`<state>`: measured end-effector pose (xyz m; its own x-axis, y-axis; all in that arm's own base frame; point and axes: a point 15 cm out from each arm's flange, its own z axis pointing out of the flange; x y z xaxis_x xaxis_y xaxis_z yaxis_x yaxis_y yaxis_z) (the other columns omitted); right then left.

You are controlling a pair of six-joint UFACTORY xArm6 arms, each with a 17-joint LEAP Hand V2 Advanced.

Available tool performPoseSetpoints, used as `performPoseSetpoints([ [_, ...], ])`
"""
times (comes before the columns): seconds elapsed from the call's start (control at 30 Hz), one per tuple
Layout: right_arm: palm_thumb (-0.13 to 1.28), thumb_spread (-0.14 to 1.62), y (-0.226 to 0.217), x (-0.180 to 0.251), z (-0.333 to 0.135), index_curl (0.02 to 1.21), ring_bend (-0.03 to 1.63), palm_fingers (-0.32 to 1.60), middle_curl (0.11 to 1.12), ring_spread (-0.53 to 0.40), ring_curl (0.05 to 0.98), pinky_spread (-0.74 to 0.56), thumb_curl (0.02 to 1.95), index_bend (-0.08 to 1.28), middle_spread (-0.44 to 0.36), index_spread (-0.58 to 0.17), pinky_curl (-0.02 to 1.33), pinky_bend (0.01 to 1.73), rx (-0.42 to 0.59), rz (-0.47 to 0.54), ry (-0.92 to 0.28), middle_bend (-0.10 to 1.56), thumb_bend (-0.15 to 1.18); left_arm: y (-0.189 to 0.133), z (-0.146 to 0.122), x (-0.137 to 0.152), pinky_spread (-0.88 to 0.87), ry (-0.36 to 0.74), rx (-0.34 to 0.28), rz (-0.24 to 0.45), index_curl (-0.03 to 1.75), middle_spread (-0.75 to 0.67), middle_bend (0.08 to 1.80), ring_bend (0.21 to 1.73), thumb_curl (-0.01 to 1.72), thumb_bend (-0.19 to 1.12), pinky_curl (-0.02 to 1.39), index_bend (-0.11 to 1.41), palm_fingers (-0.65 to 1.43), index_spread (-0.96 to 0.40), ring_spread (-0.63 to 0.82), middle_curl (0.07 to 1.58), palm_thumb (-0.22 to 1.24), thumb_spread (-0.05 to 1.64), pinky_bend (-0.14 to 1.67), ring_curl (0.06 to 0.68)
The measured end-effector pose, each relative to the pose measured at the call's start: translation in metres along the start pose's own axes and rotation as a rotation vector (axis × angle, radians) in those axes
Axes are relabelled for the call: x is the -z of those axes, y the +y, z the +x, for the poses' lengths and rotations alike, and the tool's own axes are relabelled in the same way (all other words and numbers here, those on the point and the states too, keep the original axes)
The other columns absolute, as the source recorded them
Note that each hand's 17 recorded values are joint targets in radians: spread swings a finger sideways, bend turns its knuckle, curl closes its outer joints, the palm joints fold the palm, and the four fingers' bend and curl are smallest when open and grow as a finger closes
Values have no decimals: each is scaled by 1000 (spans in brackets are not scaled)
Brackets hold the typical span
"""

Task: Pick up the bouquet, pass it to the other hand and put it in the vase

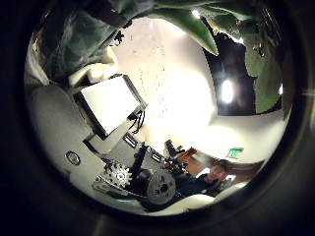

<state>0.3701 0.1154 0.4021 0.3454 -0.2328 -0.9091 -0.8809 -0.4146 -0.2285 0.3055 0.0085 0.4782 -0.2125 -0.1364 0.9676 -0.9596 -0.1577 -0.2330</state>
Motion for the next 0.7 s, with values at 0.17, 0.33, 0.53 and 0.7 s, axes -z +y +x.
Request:
performPoseSetpoints([
  [0.17,921,828,1,16,5,377,452,-80,367,138,273,322,554,144,-3,-437,523,469,-5,50,2,172,-34,-2,7,4,-712,-19,-23,12,1275,-481,1115,1345,799,-25,461,365,1096,-765,-450,918,1068,94,961,527],
  [0.33,899,839,3,30,9,305,403,-49,318,150,255,333,510,146,10,-446,454,447,-15,86,7,165,-31,-5,20,14,-709,-53,-65,44,1332,-481,1107,1341,820,-25,469,337,1099,-771,-452,929,1068,83,956,527],
  [0.53,893,845,6,40,13,275,382,-27,294,146,251,330,484,155,0,-442,411,438,-23,111,11,173,-30,-15,44,25,-706,-124,-131,97,1388,-483,1096,1340,836,-25,479,307,1104,-765,-451,941,1076,76,946,530],
  [0.7,880,857,6,42,14,267,370,-10,285,131,252,323,465,163,-53,-443,380,438,-23,119,8,175,-28,-24,67,34,-707,-174,-178,132,1408,-485,1090,1338,843,-26,484,295,1106,-764,-451,947,1075,72,941,532],
])
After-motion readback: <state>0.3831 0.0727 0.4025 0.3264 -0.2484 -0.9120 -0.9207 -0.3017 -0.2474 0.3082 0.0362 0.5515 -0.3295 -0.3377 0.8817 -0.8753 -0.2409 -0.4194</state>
